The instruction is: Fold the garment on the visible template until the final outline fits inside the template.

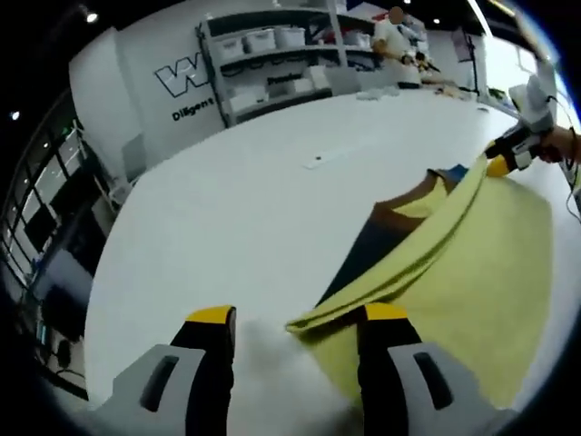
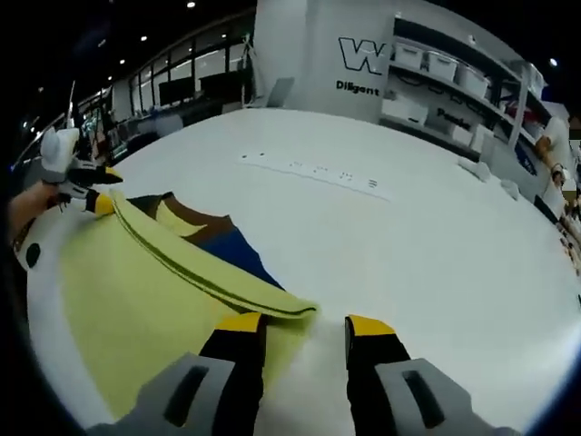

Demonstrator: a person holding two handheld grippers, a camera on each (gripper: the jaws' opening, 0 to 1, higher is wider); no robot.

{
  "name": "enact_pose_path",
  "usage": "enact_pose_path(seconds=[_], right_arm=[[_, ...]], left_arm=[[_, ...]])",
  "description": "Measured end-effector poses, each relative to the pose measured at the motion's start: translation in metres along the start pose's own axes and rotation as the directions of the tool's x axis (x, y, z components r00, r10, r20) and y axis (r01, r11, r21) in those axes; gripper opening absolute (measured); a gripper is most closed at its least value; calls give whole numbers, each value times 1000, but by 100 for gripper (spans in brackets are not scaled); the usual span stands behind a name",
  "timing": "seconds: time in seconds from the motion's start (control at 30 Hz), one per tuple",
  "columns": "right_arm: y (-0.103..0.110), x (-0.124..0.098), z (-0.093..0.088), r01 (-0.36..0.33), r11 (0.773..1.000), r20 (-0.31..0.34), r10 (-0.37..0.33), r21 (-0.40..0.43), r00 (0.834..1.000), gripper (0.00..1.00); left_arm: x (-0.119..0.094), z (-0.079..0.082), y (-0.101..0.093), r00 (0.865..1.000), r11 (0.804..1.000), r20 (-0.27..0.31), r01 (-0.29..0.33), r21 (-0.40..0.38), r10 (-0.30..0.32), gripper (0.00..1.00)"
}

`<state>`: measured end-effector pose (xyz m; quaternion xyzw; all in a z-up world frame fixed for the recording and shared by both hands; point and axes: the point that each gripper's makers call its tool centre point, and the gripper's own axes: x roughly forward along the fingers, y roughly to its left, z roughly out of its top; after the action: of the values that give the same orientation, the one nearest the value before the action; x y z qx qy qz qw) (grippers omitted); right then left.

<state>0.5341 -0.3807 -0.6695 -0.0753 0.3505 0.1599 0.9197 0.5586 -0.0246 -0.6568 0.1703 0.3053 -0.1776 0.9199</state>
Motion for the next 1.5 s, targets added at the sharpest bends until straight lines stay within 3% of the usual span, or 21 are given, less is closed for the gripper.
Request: enact_pose_path(seconds=[0.13,0.2,0.33,0.7,0.8,1.03,1.2,1.3,1.5], right_arm=[[-5,7,10,3,991,50,-10,134,999,29],[-5,8,19,-32,967,103,6,251,995,28],[-12,8,20,-35,938,101,0,344,995,34],[7,-16,21,-73,937,109,38,341,993,46],[14,-21,19,-86,941,100,56,328,993,49],[39,-41,16,-146,936,105,118,320,987,57],[51,-53,9,-164,941,93,142,297,985,57],[58,-61,2,-173,943,86,155,284,984,56],[70,-76,-13,-195,945,75,182,262,981,56]], left_arm=[[2,3,9,999,997,6,-51,-59,51,52],[4,1,7,999,997,-1,-40,-69,40,51],[2,0,8,999,990,-1,-46,-136,46,51],[-20,0,3,1000,963,10,-2,-268,5,55],[-28,4,-2,999,948,36,30,-317,-19,59],[-51,3,-8,998,949,46,45,-312,-32,64],[-65,-1,-16,998,950,41,60,-306,-50,66],[-73,-7,-19,998,962,35,53,-269,-45,65],[-88,-22,-30,996,963,30,86,-257,-81,64]])
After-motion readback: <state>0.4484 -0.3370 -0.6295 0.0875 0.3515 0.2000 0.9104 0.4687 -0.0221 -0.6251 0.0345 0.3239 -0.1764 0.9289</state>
